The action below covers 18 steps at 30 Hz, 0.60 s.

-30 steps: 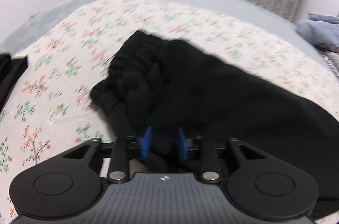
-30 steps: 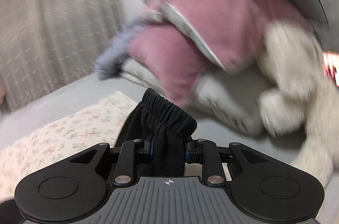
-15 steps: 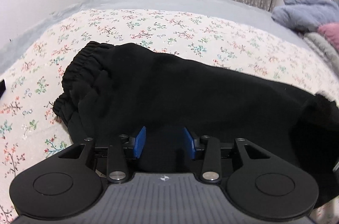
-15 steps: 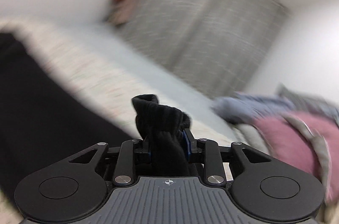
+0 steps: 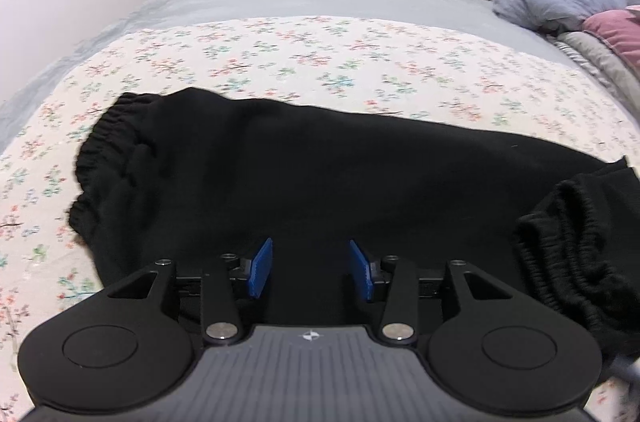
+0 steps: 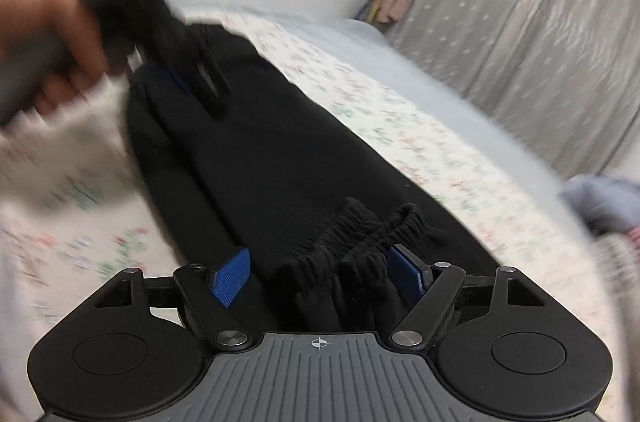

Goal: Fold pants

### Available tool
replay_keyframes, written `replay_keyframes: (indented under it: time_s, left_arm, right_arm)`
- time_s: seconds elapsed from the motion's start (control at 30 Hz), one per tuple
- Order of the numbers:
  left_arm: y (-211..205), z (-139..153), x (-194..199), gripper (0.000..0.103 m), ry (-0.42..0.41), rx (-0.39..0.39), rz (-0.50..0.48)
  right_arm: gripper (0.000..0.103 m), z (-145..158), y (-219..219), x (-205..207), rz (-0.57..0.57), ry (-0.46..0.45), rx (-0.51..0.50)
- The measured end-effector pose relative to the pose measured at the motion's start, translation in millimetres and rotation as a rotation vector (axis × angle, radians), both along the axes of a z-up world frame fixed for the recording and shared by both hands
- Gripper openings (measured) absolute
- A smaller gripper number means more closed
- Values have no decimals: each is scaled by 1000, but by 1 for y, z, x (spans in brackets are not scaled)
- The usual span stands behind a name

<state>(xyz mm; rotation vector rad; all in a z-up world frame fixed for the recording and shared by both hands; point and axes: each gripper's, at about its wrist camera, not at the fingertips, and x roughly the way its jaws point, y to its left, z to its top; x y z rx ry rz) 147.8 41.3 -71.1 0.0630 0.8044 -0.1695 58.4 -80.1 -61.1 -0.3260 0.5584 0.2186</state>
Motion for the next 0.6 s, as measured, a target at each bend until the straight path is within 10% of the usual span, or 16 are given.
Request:
replay_keyframes:
  time_s: [0.3,0.47,0.6]
  left_arm:
    - [-33,-7,1,63,79,-218,-117]
    - [-55,-13,5,63,149,-347,-160]
    - [-67,-19,11,63,222,-440,-161]
  right_arm:
    - [55,-12,-85,17,-108,70,331]
    - [15,-22,-58,39,-20,124,244]
    - [8,-23,-46,31,-3,104,211]
